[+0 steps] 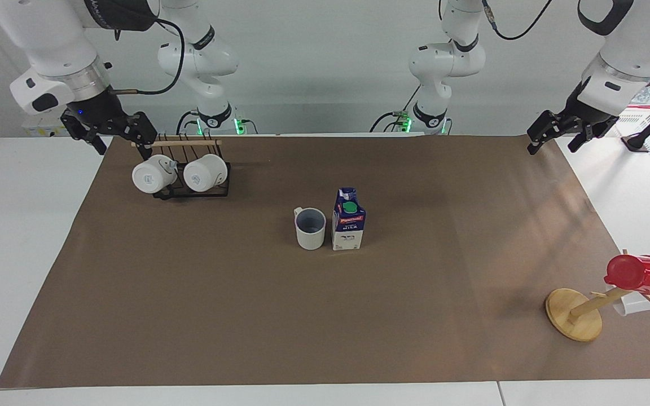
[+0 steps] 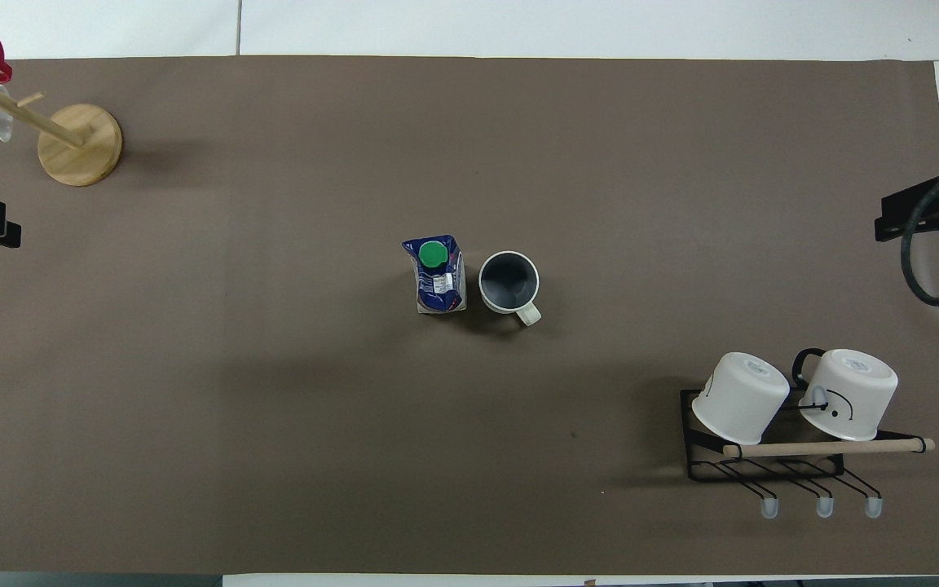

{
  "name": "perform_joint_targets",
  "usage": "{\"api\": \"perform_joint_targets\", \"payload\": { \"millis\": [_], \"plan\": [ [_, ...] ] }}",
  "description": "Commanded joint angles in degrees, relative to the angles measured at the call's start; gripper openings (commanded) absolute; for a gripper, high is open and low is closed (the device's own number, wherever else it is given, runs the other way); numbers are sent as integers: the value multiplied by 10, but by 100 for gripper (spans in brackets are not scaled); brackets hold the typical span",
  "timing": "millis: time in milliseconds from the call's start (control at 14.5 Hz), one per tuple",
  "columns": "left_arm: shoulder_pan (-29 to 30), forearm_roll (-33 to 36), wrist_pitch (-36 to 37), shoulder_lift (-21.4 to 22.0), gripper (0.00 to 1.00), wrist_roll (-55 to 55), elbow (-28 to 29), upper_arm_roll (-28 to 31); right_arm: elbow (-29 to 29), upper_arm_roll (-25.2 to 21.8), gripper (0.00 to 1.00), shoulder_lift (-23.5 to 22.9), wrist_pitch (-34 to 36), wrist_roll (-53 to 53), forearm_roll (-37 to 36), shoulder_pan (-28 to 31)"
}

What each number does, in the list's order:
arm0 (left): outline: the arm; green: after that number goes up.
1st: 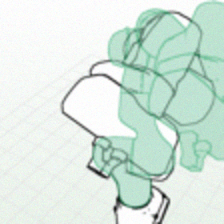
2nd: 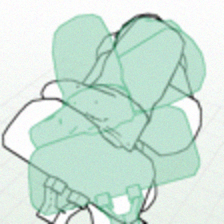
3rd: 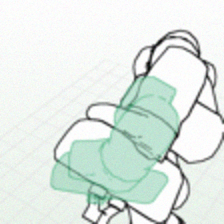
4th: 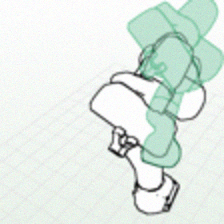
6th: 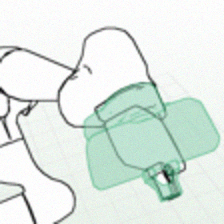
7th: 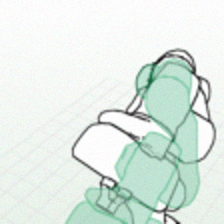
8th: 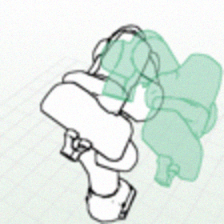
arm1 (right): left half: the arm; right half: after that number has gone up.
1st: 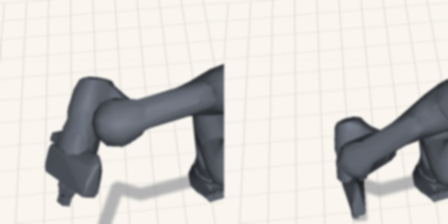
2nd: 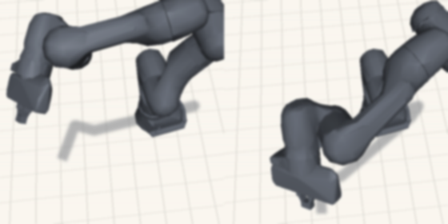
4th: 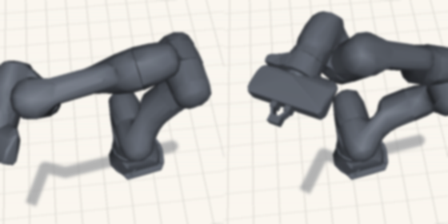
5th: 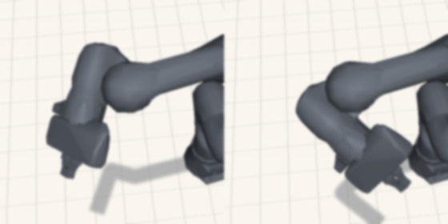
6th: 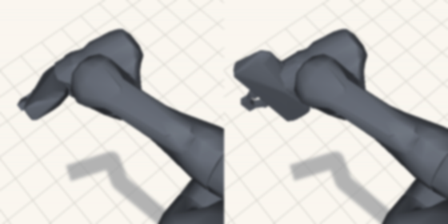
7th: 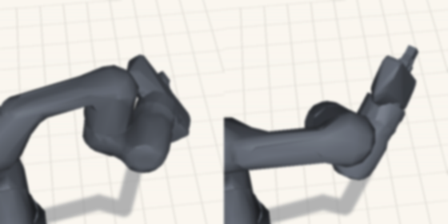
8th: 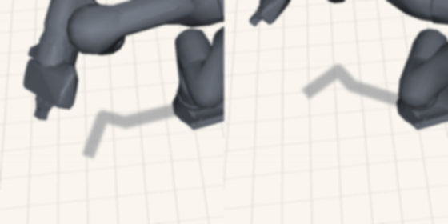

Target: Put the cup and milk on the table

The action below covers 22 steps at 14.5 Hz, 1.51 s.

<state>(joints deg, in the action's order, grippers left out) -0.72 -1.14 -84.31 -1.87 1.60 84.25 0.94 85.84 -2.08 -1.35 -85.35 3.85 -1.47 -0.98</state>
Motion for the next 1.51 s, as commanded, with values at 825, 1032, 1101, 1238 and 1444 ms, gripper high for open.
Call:
{"api": "perform_joint_targets", "payload": {
  "millis": [825, 1032, 1101, 1238, 1444],
  "plan": [
    [11, -9, -13, 35, 100, 22, 50, -4, 13, 3, 100, 8, -11, -13, 6, 8],
    [11, -8, -38, 35, 100, 22, 52, -4, 13, 3, 100, 8, -7, -13, 6, 9],
    [11, -8, -40, 35, 100, 22, 52, -4, 13, 3, 100, 8, -6, -13, 6, 9],
    [11, -4, -39, 35, 100, 22, 52, -4, 13, 2, 100, 9, -4, -14, 6, 9],
    [7, 7, -39, 35, 100, 23, 52, -5, 13, 2, 100, 8, -5, -16, 6, 9]
  ]
}}
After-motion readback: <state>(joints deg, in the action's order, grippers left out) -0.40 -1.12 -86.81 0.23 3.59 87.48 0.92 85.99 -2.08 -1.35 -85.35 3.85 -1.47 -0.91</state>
